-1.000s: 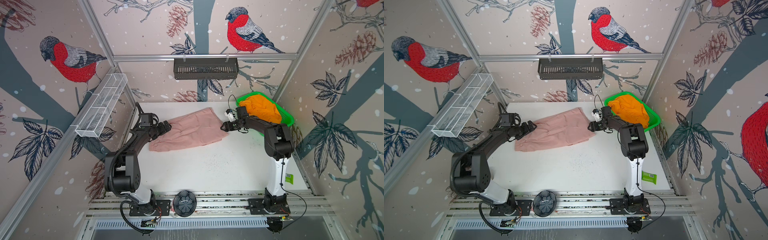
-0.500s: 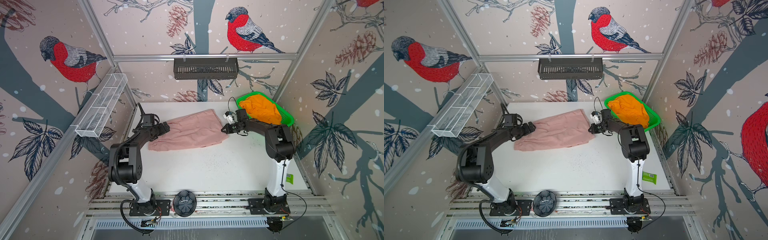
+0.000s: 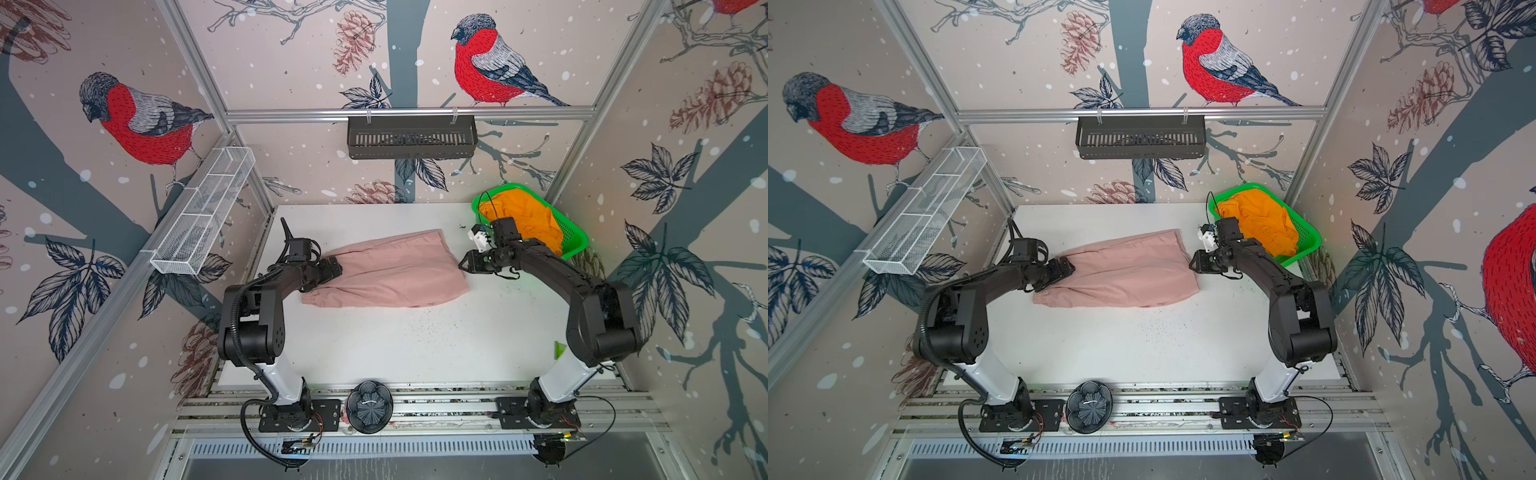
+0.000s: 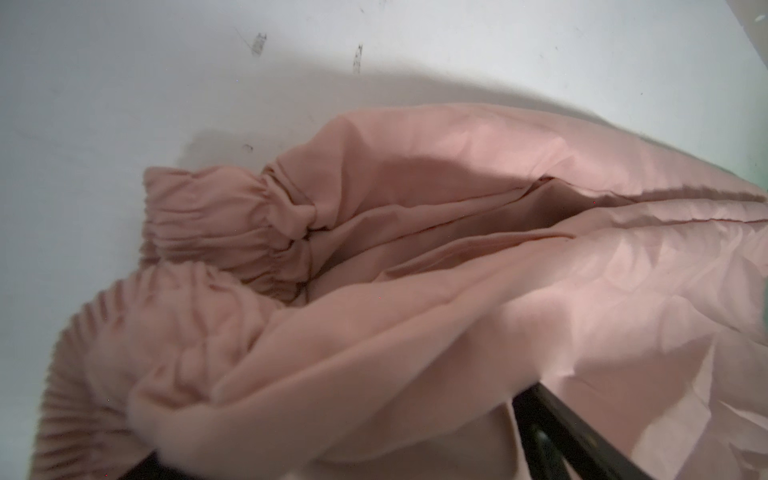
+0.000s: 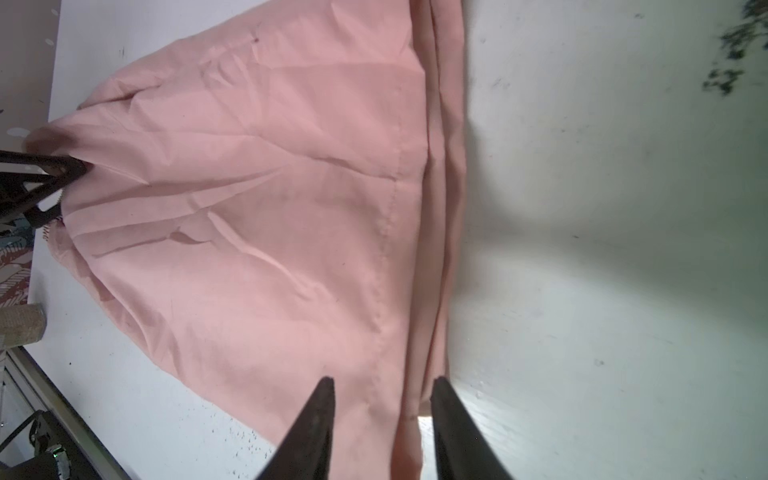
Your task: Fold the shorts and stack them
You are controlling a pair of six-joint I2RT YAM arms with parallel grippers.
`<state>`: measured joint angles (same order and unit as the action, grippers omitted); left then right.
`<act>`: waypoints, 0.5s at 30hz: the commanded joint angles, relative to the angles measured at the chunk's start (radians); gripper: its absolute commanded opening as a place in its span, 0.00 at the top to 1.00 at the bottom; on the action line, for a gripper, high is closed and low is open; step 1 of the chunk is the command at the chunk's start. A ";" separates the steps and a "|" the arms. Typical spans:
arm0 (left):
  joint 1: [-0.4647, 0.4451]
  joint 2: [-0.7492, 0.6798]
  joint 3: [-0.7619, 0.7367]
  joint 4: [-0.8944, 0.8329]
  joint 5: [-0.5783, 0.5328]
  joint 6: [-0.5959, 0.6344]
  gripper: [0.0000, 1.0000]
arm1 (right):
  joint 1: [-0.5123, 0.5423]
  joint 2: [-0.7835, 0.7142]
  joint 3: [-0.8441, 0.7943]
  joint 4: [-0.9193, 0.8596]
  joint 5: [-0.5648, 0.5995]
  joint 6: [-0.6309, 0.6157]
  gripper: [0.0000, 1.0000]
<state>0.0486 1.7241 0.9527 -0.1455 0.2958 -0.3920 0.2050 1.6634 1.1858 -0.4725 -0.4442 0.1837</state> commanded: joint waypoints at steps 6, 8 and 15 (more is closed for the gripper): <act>-0.001 0.000 0.016 -0.035 0.021 0.022 0.02 | -0.115 -0.111 -0.157 0.065 0.056 0.068 0.54; -0.001 -0.004 0.018 -0.039 0.021 0.023 0.02 | -0.119 -0.115 -0.212 0.071 0.057 0.067 0.56; 0.000 -0.011 0.017 -0.038 0.027 0.019 0.02 | -0.088 -0.134 -0.398 0.202 0.001 0.121 0.57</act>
<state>0.0486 1.7176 0.9638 -0.1696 0.3119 -0.3847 0.0982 1.5383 0.8215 -0.3603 -0.4164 0.2657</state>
